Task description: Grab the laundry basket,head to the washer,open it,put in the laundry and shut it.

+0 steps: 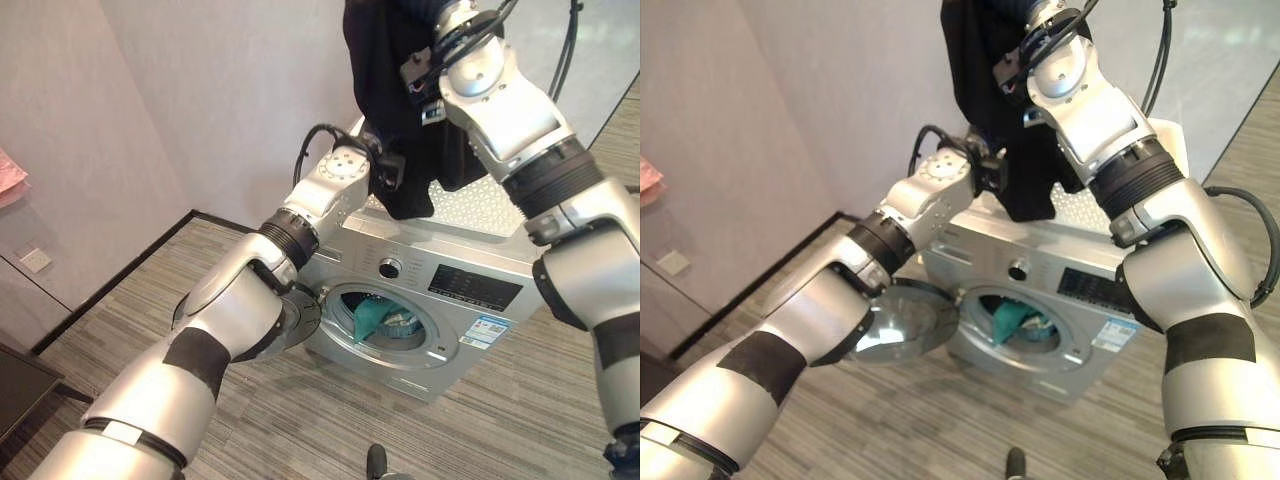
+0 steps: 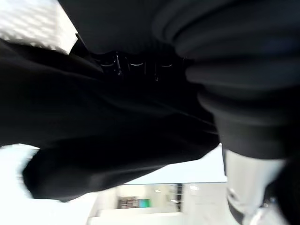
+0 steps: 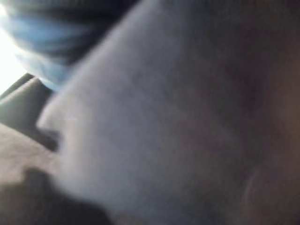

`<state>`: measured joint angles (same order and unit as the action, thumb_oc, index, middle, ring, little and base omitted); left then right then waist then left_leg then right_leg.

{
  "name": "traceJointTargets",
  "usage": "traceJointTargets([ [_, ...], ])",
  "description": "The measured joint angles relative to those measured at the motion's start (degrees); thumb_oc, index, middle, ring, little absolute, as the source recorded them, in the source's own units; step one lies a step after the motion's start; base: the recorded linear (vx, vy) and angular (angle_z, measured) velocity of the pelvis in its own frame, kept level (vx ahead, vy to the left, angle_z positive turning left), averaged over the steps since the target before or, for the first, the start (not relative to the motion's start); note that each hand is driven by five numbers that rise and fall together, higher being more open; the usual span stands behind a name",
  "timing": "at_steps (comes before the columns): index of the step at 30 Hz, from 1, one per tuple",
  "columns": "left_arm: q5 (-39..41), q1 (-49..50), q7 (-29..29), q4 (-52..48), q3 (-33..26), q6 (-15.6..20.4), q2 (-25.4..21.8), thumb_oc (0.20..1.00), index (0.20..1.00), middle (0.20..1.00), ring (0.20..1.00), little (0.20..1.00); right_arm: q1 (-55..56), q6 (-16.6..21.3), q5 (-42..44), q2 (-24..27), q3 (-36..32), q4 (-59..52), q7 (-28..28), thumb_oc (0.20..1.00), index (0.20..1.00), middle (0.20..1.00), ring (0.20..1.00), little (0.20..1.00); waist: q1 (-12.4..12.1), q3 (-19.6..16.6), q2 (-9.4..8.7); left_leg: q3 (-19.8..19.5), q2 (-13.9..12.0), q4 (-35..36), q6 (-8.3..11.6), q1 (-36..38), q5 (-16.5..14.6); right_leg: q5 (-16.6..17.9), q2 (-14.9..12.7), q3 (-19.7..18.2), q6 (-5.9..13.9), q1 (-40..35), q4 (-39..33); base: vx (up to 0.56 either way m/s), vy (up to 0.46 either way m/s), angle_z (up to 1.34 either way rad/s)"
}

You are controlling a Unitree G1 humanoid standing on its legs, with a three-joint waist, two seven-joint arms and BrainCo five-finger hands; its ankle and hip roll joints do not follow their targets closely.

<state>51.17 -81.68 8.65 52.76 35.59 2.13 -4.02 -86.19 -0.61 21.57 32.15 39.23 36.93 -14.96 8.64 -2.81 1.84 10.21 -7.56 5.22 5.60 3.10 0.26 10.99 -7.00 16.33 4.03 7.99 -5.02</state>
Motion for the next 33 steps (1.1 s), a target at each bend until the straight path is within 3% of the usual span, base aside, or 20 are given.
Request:
traceJointTargets([
  [1,-0.13,0.0,0.86,0.0,-1.7,0.6,0.03,0.473,0.473,0.473,0.473,0.473,0.93,0.76,-0.05,-0.39,-0.88,-0.89,-0.07,0.2,0.2,0.2,0.2,0.2,0.34,0.04,-0.06,0.07,-0.04,0.0,0.0,0.0,0.0,0.0,0.06,-0.09,0.0,0.06,0.0,0.0,0.0,0.0],
  [2,-0.32,0.23,2.2,0.0,-2.48,1.57,0.25,0.2,0.2,0.2,0.2,0.2,1.69,1.01,-0.07,-0.64,-1.63,-1.23,-0.29,0.2,0.2,0.2,0.2,0.2,0.6,0.06,-0.08,0.11,-0.06,0.01,0.0,0.02,-0.01,0.0,0.1,-0.12,0.0,0.06,0.0,0.0,0.0,0.0],
  [5,-1.89,1.68,4.41,-0.03,-6.32,3.25,1.07,0.2,0.2,0.2,0.2,0.2,4.46,1.46,-0.58,-0.78,-3.06,-3.38,-1.16,0.2,0.2,0.2,0.2,0.2,1.44,0.38,-0.58,0.44,-0.02,0.01,0.02,-0.09,-0.04,0.05,0.12,-0.48,0.06,0.39,-0.01,0.0,0.001,-0.04],
  [9,-5.9,1.99,6.74,0.1,-5.83,3.79,-0.24,0.2,0.2,0.2,0.2,0.2,7.38,2.29,-1.68,-0.23,-3.08,-5.36,-1.27,0.2,0.2,0.2,0.2,0.2,1.91,0.54,-0.69,1.94,0.27,0.03,-0.03,-0.16,-0.23,0.47,0.15,-1.91,0.16,1.38,0.0,-0.01,0.006,-0.19],
  [10,-7.67,1.98,6.91,0.06,-5.83,3.81,-0.32,0.2,0.2,0.2,0.2,0.2,7.63,2.48,-1.63,0.05,-3.08,-5.16,-1.22,0.448,0.448,0.448,0.448,0.448,1.94,0.54,-0.69,2.05,0.25,0.03,-0.02,-0.12,-0.23,0.48,0.2,-1.96,0.15,1.39,0.0,-0.01,0.002,-0.04],
  [11,-9.31,1.98,7.21,0.05,-5.82,3.93,-0.35,0.2,0.2,0.2,0.2,0.2,8.0,2.81,-1.58,0.43,-3.08,-5.1,-1.16,1.0,1.0,1.0,1.0,1.0,1.94,0.54,-0.68,2.07,0.21,0.03,-0.02,-0.12,-0.23,0.51,0.24,-1.97,0.11,1.39,0.0,0.0,0.0,0.0],
  [15,-12.05,2.16,9.26,0.03,-5.85,4.08,-1.07,0.2,0.2,0.2,0.2,0.2,9.39,4.17,2.82,0.93,-3.1,-5.05,-0.37,1.0,1.0,1.0,1.0,1.0,2.11,0.56,-0.68,2.1,0.17,0.04,-0.02,-0.08,-0.24,0.73,0.3,-1.99,-0.17,1.38,0.0,0.0,0.0,0.0],
  [20,-14.03,4.22,11.92,-4.53,-8.82,6.13,-5.9,0.2,0.2,0.2,0.2,0.2,12.95,6.18,7.08,2.65,-6.63,-10.85,0.21,1.0,1.0,1.0,1.0,1.0,2.43,0.95,-0.59,2.49,0.17,0.09,0.06,0.62,-0.33,0.74,0.35,-2.31,-0.17,0.86,0.0,-0.01,0.016,-0.03],
  [26,-14.08,4.46,14.24,-8.91,-10.77,8.93,-11.41,0.2,0.2,0.2,0.2,0.2,14.5,7.09,11.62,10.12,-6.92,-13.62,0.78,1.0,1.0,1.0,1.0,1.0,2.48,1.17,-0.53,2.76,0.34,0.1,0.01,0.96,-0.53,0.58,0.26,-2.66,0.13,0.71,-0.01,-0.01,0.014,-0.02],
  [28,-14.09,4.49,14.73,-10.69,-10.79,8.98,-13.5,0.2,0.2,0.2,0.2,0.2,17.76,7.15,12.8,14.87,-8.24,-17.78,2.41,1.0,1.0,1.0,1.0,1.0,2.46,1.2,-0.49,2.77,0.38,0.1,0.01,0.99,-0.53,0.61,0.24,-2.66,0.12,0.69,-0.01,0.0,0.0,0.0],
  [33,-16.34,6.34,14.88,-18.78,-13.69,9.78,-18.87,0.2,0.2,0.2,0.2,0.2,30.37,7.17,13.63,22.21,-16.91,-26.14,4.42,1.0,1.0,1.0,1.0,1.0,2.49,1.39,-0.16,2.74,0.51,0.12,-0.04,1.09,-0.58,0.83,0.13,-2.71,-0.07,0.58,0.0,0.0,0.0,0.0],
])
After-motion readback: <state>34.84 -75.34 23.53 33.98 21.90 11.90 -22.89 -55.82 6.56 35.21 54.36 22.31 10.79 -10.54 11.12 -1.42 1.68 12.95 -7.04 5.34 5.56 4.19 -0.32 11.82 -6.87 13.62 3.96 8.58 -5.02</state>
